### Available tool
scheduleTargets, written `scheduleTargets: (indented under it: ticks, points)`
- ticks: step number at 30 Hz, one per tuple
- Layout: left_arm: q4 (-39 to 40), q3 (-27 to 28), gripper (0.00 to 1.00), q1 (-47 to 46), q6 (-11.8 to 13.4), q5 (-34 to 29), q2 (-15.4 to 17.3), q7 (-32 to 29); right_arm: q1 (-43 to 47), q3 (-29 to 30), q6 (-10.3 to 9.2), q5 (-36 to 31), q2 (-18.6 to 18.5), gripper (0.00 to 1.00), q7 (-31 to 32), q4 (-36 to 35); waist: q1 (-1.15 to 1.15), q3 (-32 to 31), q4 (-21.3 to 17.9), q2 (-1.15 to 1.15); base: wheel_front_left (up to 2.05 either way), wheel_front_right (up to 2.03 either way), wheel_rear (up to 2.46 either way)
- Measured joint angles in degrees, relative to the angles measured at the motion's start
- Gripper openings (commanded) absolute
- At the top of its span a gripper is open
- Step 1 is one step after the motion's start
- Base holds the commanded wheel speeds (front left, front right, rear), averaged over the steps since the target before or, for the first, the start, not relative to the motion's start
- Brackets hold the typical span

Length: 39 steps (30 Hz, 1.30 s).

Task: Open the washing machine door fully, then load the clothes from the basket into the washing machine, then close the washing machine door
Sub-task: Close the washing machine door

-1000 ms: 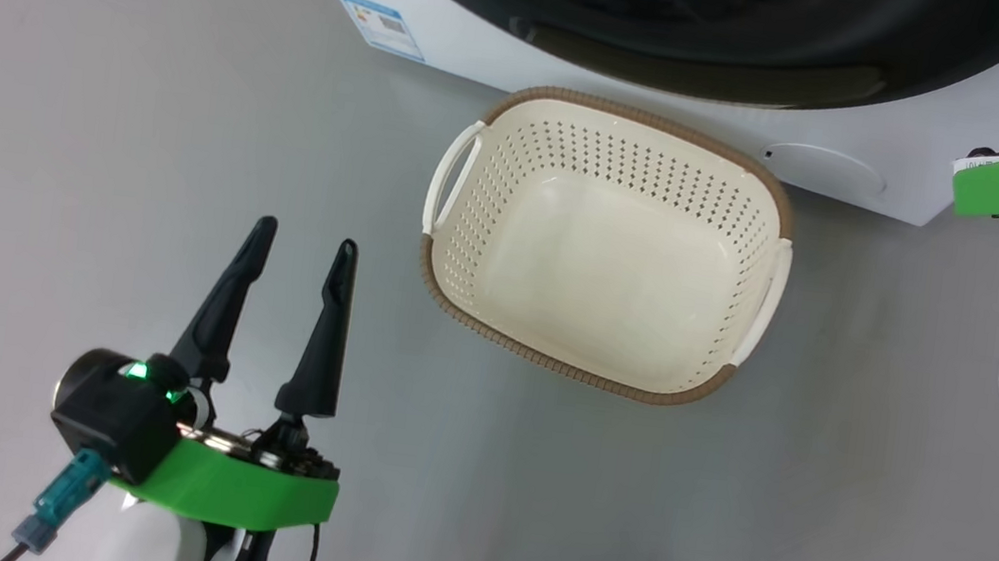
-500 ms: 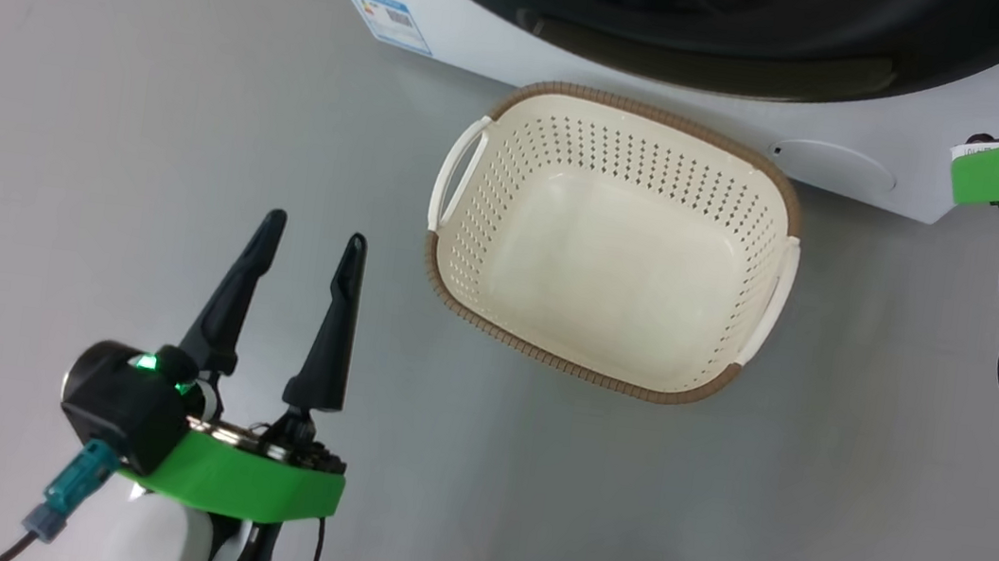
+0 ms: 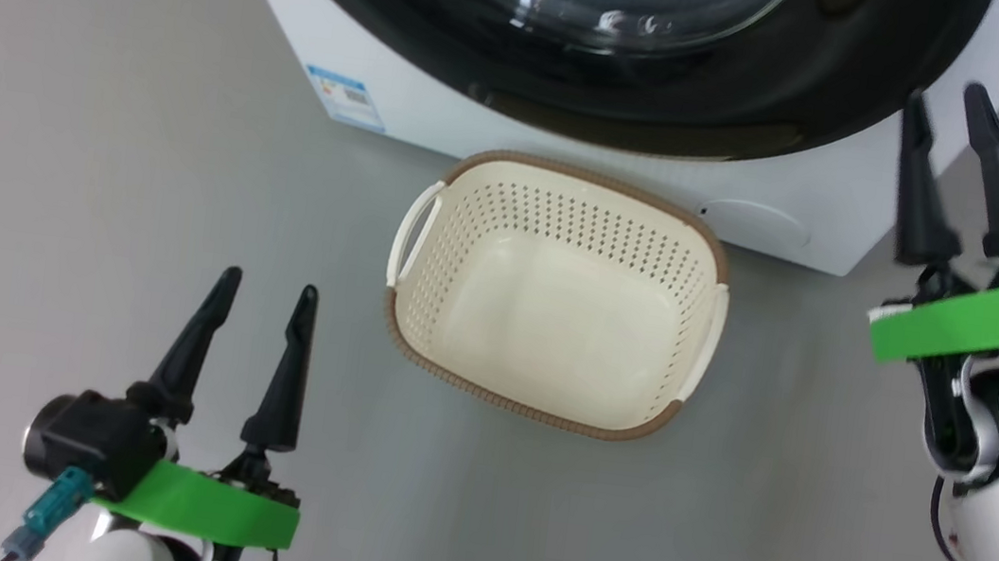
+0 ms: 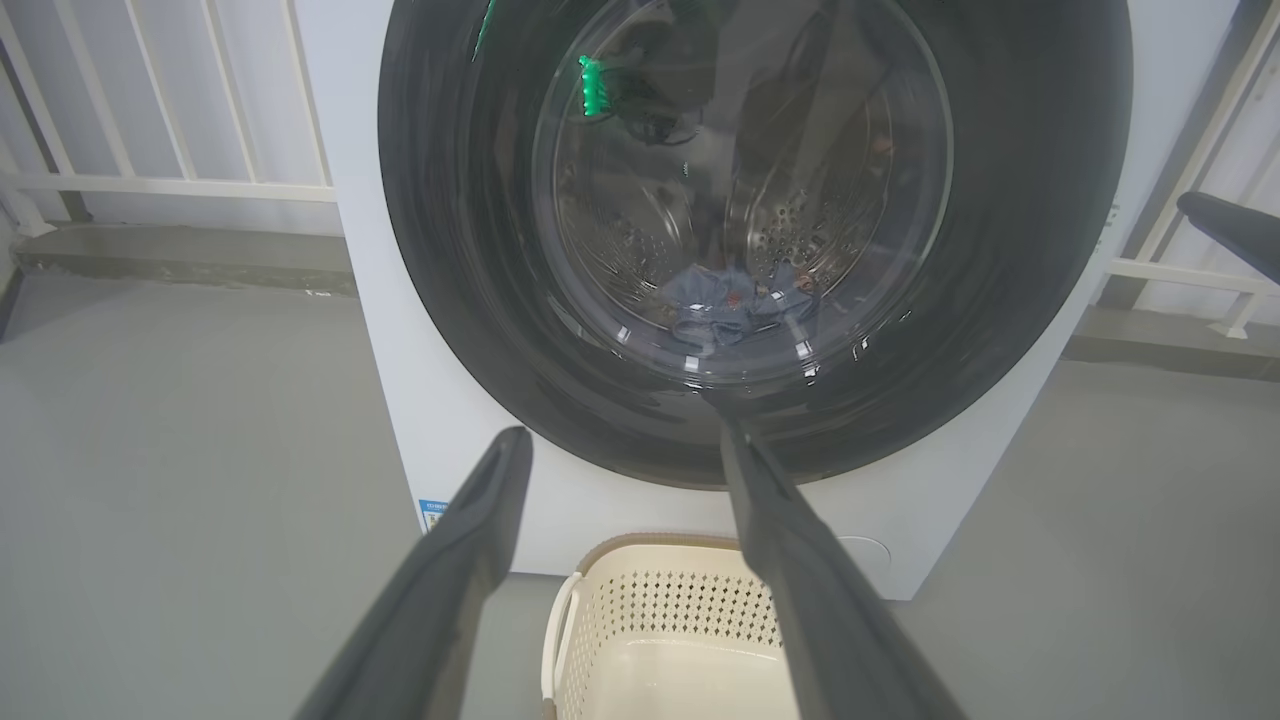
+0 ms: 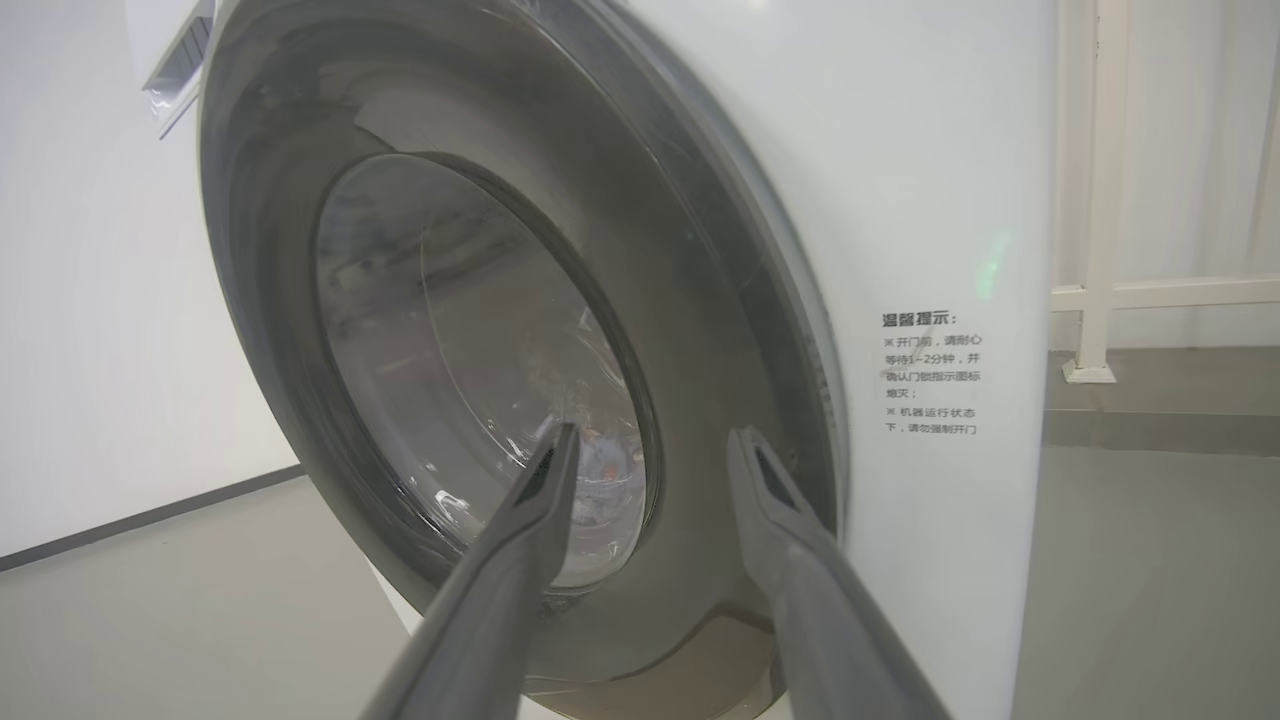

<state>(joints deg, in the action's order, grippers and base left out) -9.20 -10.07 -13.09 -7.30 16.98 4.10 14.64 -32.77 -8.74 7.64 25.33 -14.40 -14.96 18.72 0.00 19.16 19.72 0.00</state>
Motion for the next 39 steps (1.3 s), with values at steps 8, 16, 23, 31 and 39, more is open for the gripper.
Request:
scheduleTargets:
  ticks: [8, 16, 23, 31, 39]
  points:
    - [-0.1, 1.3, 1.0, 1.5, -0.1, 0.0, 2.1, 0.0, 5.6, 1.0, 0.0, 0.0, 0.6, 1.0, 0.0, -1.3, 0.0, -3.0, -3.2, 0.0, 0.0, 0.0, 0.0]
    - [-0.4, 2.8, 1.0, 3.4, -0.1, 0.1, 3.7, 0.0, 9.9, 3.2, 0.0, -0.1, 1.5, 1.0, 0.0, -2.9, 0.0, -5.7, -7.8, 0.0, 0.0, 0.0, 0.0]
    - [-1.9, 4.3, 1.0, 5.2, -0.1, 1.1, 4.4, 0.0, 14.2, 4.6, 0.0, -0.2, 1.8, 1.0, 0.0, -3.2, 0.0, -8.2, -11.5, 0.0, 0.0, 0.0, 0.0]
    - [-2.8, 6.2, 1.0, 6.6, -0.1, 1.3, 5.4, 0.0, 18.0, 6.0, 0.0, -0.6, 2.6, 1.0, 0.0, -3.5, 0.0, -10.4, -15.5, 0.0, 0.0, 0.0, 0.0]
    - [-3.4, 8.2, 1.0, 7.9, -0.1, 1.2, 5.8, 0.0, 21.6, 7.1, 0.0, -0.6, 3.0, 1.0, 0.1, -3.7, 0.0, -12.3, -18.8, 0.0, 0.0, 0.0, 0.0]
